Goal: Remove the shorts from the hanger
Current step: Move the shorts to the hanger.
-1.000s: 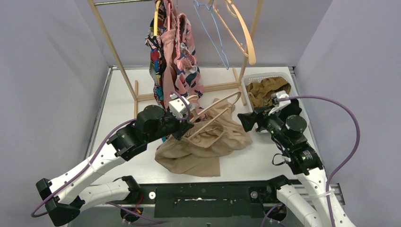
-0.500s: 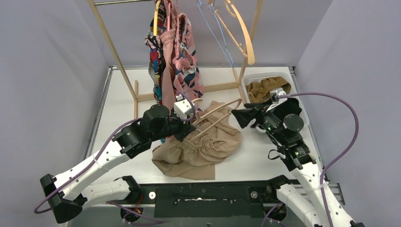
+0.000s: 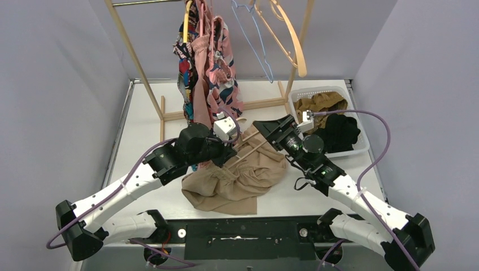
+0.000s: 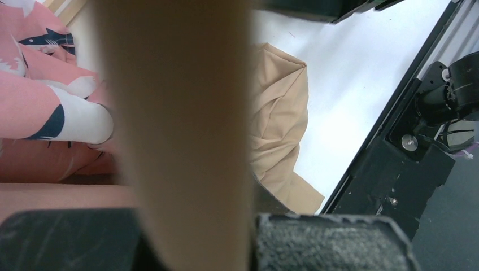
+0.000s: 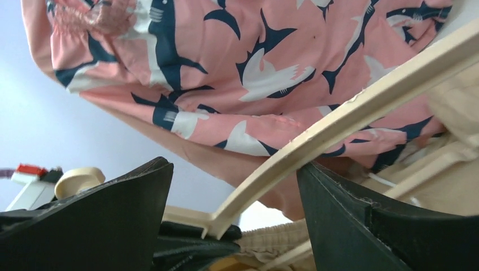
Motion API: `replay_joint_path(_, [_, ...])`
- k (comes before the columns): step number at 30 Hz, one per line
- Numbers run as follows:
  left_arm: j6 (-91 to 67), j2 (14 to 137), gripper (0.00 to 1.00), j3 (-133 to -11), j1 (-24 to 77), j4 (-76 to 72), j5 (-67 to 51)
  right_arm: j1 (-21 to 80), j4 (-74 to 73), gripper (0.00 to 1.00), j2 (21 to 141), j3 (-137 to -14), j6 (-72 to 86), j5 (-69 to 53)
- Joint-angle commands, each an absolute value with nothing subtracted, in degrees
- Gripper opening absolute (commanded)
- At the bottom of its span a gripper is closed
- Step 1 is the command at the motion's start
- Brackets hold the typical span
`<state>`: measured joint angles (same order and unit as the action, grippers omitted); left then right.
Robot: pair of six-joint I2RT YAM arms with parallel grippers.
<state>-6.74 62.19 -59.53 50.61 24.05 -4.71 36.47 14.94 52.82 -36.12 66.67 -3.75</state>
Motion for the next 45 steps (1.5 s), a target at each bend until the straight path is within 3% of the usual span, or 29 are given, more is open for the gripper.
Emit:
replay_joint_path(1, [-5.9,62.5,0.00,-61.7,50.6,18.2,-6.9,37.7,27.3,0.78,57.5,-35.5,77.2,2.6])
replay_joint_path(4, [-6.0,62.5,0.00,-61.1,50.5,17.6,-7.2,37.9,30.9,0.63,59.2,-33.1,80.8,3.8])
replay_joint_path(8, [-5.4,61.8,0.00,-60.9,50.4,19.4,-5.6,38.0,35.1,0.23,58.3,-28.0,86.5,8.1])
replay_joint_path(10, [-5.4,61.6,0.02,-61.2,50.4,21.1,-4.4,38.0,35.6,0.10,56.9,-26.4,87.2,10.4])
replay_joint_path(14, [-6.5,60.5,0.35,-59.5,50.2,22.7,-3.5,37.8,31.9,0.00,54.1,-26.8,85.8,12.8])
replay_joint_path(21, [-9.2,59.4,0.58,-55.8,50.1,22.9,-2.5,36.1,17.6,0.00,47.1,-32.3,77.2,18.6])
replay_joint_path(25, [-8.5,59.2,0.65,-54.6,49.9,21.6,-2.7,32.9,12.3,0.00,42.9,-33.6,76.2,17.6])
replay_joint_path(31, [-6.7,59.2,0.68,-51.5,49.7,19.1,-3.8,26.9,8.9,0.00,39.5,-34.3,77.3,10.3])
replay_joint_path(42, [-3.7,55.5,0.68,-41.7,49.7,8.1,-5.0,25.8,10.5,0.00,39.6,-36.5,77.7,3.2])
replay_joint_path(45, [-2.2,54.3,0.60,-39.4,49.8,5.0,-6.5,25.7,11.0,0.00,39.5,-36.7,77.8,2.4])
